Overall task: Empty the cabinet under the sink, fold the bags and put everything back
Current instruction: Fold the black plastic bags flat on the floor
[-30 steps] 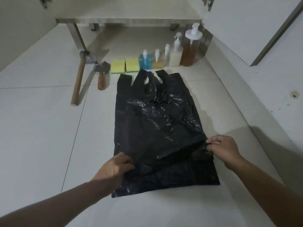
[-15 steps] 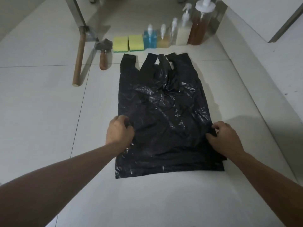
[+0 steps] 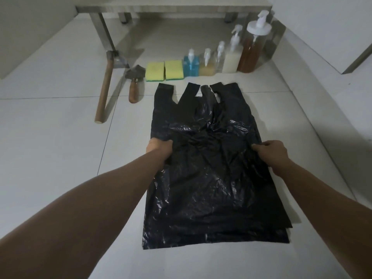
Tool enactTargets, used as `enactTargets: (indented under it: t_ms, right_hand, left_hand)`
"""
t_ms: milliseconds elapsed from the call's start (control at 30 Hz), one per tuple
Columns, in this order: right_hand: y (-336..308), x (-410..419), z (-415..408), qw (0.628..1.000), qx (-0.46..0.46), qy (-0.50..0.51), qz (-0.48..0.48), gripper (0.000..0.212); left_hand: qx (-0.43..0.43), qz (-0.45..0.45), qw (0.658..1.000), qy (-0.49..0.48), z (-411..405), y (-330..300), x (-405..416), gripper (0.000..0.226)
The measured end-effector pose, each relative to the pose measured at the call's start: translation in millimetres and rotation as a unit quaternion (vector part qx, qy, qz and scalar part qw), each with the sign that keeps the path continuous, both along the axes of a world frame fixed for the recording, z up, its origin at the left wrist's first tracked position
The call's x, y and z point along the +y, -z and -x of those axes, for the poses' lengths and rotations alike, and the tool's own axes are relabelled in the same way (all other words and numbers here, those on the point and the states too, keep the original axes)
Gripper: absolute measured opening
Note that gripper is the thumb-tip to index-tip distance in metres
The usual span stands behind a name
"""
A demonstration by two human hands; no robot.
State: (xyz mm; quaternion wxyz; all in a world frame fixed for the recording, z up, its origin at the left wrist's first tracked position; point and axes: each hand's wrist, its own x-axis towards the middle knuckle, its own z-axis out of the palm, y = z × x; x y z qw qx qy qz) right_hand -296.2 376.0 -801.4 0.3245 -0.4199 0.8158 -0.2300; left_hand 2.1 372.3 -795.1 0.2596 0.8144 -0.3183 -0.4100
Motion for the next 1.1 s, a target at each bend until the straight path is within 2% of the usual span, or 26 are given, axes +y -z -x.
enactTargets:
  t_ms: [100, 167, 233, 300, 367, 433, 533, 633, 700, 733, 800, 867, 900, 1000, 1100]
  right_hand:
    - [5.9, -6.6, -3.6, 0.999, -0.042, 0.025, 0.001, 0.037]
    - [8.8, -9.8, -5.8, 0.998, -0.047, 0.029, 0.017, 0.041]
    - [11.9, -11.5, -5.0, 0.998, -0.034, 0.036, 0.034, 0.037]
    - [13.9, -10.3, -2.3, 0.998, -0.006, 0.043, 0.036, 0.029]
    - [16.7, -4.5, -1.2, 0.999, 0.028, 0.035, 0.03, 0.024]
    - [21.2, 3.0, -2.9, 0.997, 0.068, 0.005, 0.029, 0.025]
    - [24.9, 13.0, -5.7, 0.991, 0.119, -0.029, 0.051, 0.026]
    - [26.3, 17.4, -3.3, 0.988, 0.137, -0.04, 0.051, 0.028]
    - [24.0, 18.6, -4.2, 0.984, 0.167, -0.049, 0.046, 0.029]
    - [22.3, 18.5, -6.2, 0.975, 0.202, -0.061, 0.065, 0.031]
    - [19.5, 14.1, -12.8, 0.942, 0.277, -0.116, 0.149, 0.035]
    - [17.3, 3.7, -27.0, 0.912, 0.295, -0.199, 0.206, 0.042]
    - [16.7, -3.2, -35.0, 0.9, 0.292, -0.245, 0.214, 0.046]
    - [21.7, -22.8, -55.5, 0.864, 0.312, -0.356, 0.169, 0.059]
    - [32.0, -43.7, -59.5, 0.847, 0.345, -0.392, 0.102, 0.067]
  left_hand:
    - [0.125, 0.001, 0.991, -0.049, 3.7, -6.2, -10.3, 0.035]
    - [0.159, 0.001, 0.985, -0.068, 3.3, -8.3, -16.1, 0.033]
    - [0.132, 0.011, 0.987, -0.093, -2.2, -7.1, -17.2, 0.026]
    - [0.051, 0.015, 0.992, -0.111, -12.4, -0.2, -13.3, 0.023]
    - [-0.055, 0.013, 0.996, -0.072, -21.1, 8.2, -4.2, 0.019]
    - [-0.114, 0.024, 0.993, -0.023, -22.9, 13.9, 5.1, 0.017]
    - [-0.12, 0.05, 0.991, -0.03, -20.5, 14.9, 14.0, 0.02]
    - [-0.087, 0.058, 0.992, -0.068, -21.1, 14.4, 18.2, 0.036]
    - [-0.14, 0.051, 0.988, -0.039, -21.0, 15.2, 20.7, 0.048]
    - [-0.208, 0.067, 0.976, 0.006, -20.8, 16.3, 22.4, 0.051]
    - [-0.338, 0.17, 0.917, 0.127, -18.7, 20.9, 25.1, 0.048]
    - [-0.375, 0.275, 0.847, 0.257, -13.7, 27.2, 23.1, 0.046]
    - [-0.371, 0.296, 0.82, 0.32, -9.9, 28.9, 19.9, 0.048]
    - [-0.383, 0.258, 0.75, 0.474, 0.3, 30.5, 2.4, 0.066]
    - [-0.397, 0.219, 0.719, 0.527, -0.1, 30.9, -23.6, 0.078]
